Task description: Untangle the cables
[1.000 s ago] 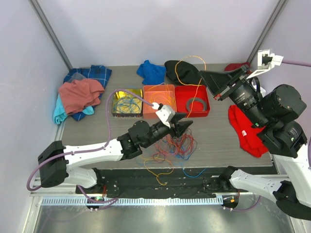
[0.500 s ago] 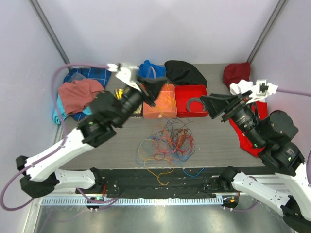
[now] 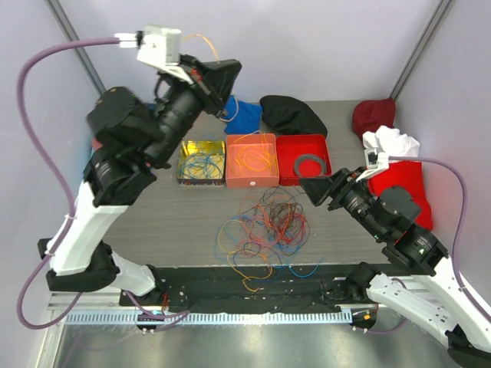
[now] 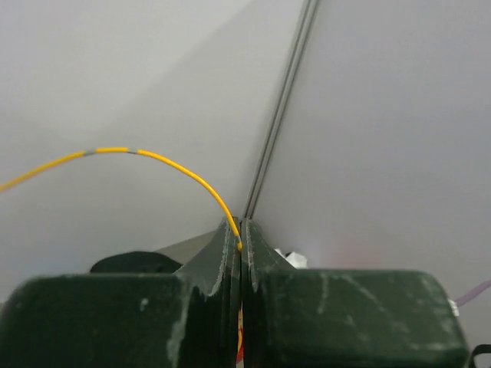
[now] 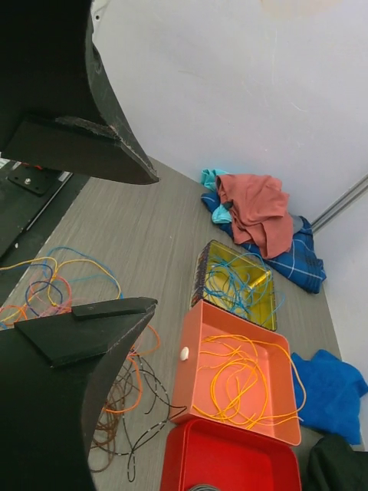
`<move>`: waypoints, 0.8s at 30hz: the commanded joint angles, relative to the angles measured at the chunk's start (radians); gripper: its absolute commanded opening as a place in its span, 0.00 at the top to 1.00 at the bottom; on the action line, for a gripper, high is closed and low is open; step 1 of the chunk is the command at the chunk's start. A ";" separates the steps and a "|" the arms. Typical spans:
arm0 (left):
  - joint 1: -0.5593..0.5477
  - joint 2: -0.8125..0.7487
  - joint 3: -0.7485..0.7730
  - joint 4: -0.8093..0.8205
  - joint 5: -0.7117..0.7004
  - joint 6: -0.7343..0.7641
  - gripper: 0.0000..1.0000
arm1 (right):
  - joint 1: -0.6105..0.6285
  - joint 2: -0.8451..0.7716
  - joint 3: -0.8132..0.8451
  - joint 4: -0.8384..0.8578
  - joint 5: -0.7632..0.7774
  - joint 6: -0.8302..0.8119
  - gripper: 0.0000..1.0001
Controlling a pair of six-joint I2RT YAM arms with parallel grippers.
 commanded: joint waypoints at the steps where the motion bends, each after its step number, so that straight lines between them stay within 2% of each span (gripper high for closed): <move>1: 0.043 0.077 0.005 -0.121 -0.026 0.003 1.00 | -0.005 -0.051 -0.016 0.029 0.006 0.018 0.32; 6: 0.098 0.093 -0.089 -0.087 -0.014 -0.083 1.00 | -0.003 -0.086 -0.023 -0.017 0.023 -0.007 0.34; 14: 0.242 0.179 -0.236 -0.093 0.123 -0.206 1.00 | -0.003 -0.120 -0.055 -0.069 0.060 -0.025 0.35; 24: 0.360 0.327 -0.261 -0.058 0.238 -0.274 1.00 | -0.005 -0.122 -0.082 -0.078 0.108 -0.065 0.36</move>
